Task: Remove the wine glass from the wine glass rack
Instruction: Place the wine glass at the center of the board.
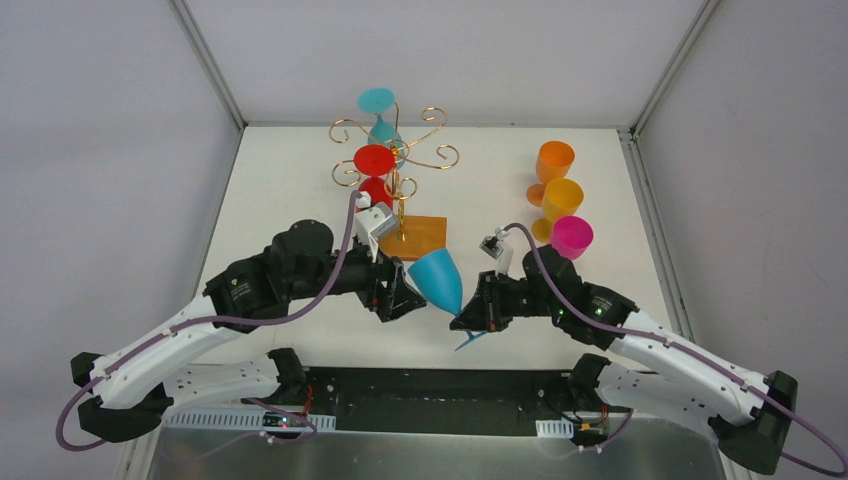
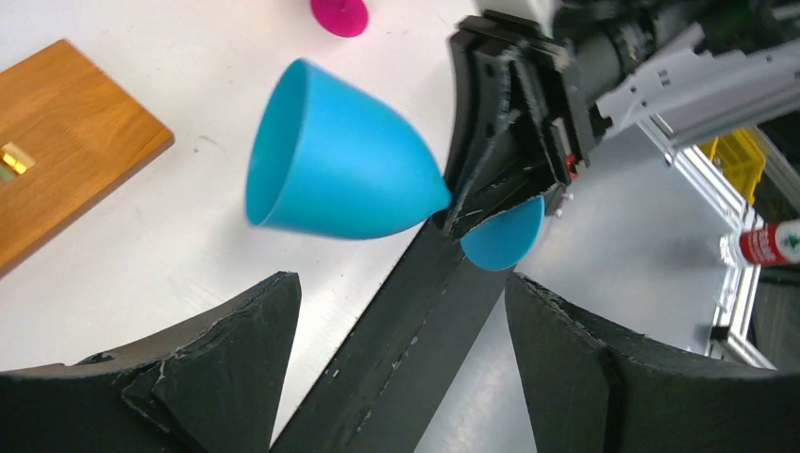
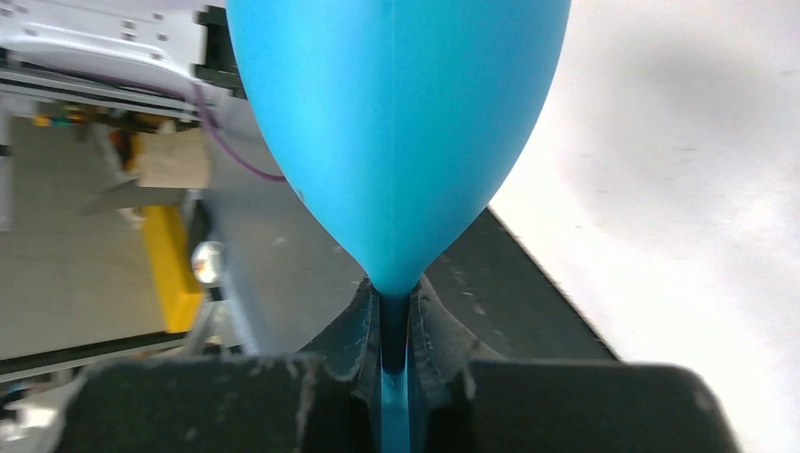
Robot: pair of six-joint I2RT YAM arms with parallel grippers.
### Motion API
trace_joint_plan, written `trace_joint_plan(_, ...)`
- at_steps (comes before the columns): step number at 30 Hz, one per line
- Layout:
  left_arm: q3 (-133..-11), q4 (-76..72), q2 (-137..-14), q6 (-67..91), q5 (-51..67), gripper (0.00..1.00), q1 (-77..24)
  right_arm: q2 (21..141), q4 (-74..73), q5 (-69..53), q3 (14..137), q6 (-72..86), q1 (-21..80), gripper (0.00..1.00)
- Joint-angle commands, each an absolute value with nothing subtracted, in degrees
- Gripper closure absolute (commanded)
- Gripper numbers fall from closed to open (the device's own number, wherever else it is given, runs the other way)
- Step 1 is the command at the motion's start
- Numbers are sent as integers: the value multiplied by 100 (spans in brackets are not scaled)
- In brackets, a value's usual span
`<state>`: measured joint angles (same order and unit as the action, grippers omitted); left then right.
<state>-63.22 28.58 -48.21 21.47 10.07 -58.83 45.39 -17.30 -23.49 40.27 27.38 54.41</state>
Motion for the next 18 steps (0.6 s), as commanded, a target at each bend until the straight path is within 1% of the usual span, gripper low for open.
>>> trace_joint_plan(1, -6559, 2950, -4778, 2740, 133, 19, -5872, 4199, -2623, -1499, 4284, 1268, 5464, 100)
trace_joint_plan(4, -6583, 3041, -4697, 3255, -372, 18, -5863, 4034, -2696, -1351, 4280, 775, 5474, 100)
trace_joint_plan(9, -6461, 3155, -4525, 3973, -902, 17, -5866, 3608, -2403, -1535, 4066, -164, 5510, 100)
trace_joint_plan(13, -6407, 3215, -4562, 4468, -930, 18, -5856, 3222, -2170, -1678, 3943, -884, 5562, 100)
trace_joint_plan(18, -6437, 3217, -4674, 4728, -814, 18, -5843, 3200, -2153, -1970, 4089, -1635, 5581, 100)
